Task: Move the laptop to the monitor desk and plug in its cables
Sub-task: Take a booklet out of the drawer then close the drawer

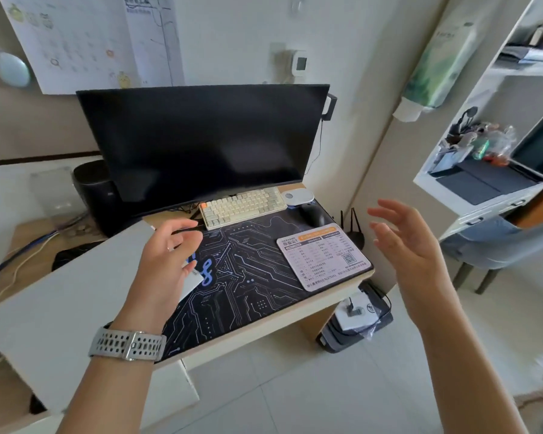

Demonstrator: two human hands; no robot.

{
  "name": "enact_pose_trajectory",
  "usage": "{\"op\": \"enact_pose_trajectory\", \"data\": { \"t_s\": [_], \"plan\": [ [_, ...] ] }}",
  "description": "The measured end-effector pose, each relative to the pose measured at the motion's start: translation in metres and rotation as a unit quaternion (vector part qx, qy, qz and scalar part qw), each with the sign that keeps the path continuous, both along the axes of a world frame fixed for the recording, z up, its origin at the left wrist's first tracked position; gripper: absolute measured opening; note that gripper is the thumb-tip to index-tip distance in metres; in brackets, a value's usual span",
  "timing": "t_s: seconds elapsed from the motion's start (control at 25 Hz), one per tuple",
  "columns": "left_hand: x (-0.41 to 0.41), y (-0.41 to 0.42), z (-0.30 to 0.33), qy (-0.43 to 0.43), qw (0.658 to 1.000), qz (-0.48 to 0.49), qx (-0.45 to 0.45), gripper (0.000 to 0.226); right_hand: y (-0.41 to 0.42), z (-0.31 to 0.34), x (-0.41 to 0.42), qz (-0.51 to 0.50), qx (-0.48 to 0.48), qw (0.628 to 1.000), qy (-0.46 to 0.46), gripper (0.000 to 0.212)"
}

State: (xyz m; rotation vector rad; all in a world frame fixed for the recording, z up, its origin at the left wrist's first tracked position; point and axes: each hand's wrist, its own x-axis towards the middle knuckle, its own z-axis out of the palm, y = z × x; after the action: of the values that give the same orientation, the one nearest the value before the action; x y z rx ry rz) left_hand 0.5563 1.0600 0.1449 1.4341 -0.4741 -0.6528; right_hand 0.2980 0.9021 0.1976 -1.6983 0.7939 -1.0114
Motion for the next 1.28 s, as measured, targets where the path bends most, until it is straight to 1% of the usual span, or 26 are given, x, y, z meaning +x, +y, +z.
{"op": "enact_pose_trajectory", "data": {
  "t_s": [0.08, 0.2, 0.36, 0.44, 0.52, 0.64, 0.76, 0.84, 1.0, 1.12, 1.28],
  "plan": [
    [-0.003, -0.017, -0.009, 0.012, 1.0, 0.0, 0.008, 0.012, -0.012, -0.012, -0.005, -0.026, 0.03, 0.999, -0.028, 0.029],
    [0.007, -0.051, -0.017, 0.01, 1.0, -0.005, 0.013, 0.01, -0.033, -0.021, 0.002, -0.034, 0.072, 0.996, -0.032, 0.029],
    [0.007, -0.101, -0.025, 0.02, 0.999, -0.025, 0.015, 0.009, -0.065, -0.03, -0.001, -0.06, 0.098, 0.992, -0.053, 0.026],
    [0.001, -0.124, -0.025, 0.009, 0.998, -0.051, 0.027, 0.008, -0.078, -0.038, -0.002, -0.08, 0.115, 0.988, -0.061, 0.025],
    [-0.006, -0.143, -0.025, -0.004, 0.996, -0.075, 0.043, 0.008, -0.09, -0.046, 0.002, -0.083, 0.14, 0.985, -0.054, 0.023],
    [-0.012, -0.163, -0.029, 0.023, 0.996, -0.069, 0.041, 0.011, -0.109, -0.054, 0.01, -0.082, 0.16, 0.983, -0.04, 0.022],
    [-0.009, -0.167, -0.036, 0.063, 0.997, -0.013, 0.042, 0.012, -0.136, -0.062, 0.023, -0.055, 0.174, 0.983, -0.023, 0.019],
    [-0.01, -0.163, -0.041, 0.079, 0.995, 0.037, 0.04, 0.011, -0.152, -0.069, 0.038, -0.006, 0.181, 0.983, -0.002, 0.019],
    [-0.02, -0.138, -0.047, 0.084, 0.983, 0.152, 0.063, 0.011, -0.172, -0.081, 0.073, 0.109, 0.186, 0.976, 0.044, 0.021],
    [-0.031, -0.111, -0.049, 0.091, 0.965, 0.237, 0.065, 0.012, -0.174, -0.09, 0.1, 0.189, 0.191, 0.961, 0.07, 0.02],
    [-0.057, -0.065, -0.054, 0.115, 0.932, 0.339, 0.056, 0.014, -0.147, -0.107, 0.128, 0.303, 0.193, 0.928, 0.099, 0.022]
  ]
}}
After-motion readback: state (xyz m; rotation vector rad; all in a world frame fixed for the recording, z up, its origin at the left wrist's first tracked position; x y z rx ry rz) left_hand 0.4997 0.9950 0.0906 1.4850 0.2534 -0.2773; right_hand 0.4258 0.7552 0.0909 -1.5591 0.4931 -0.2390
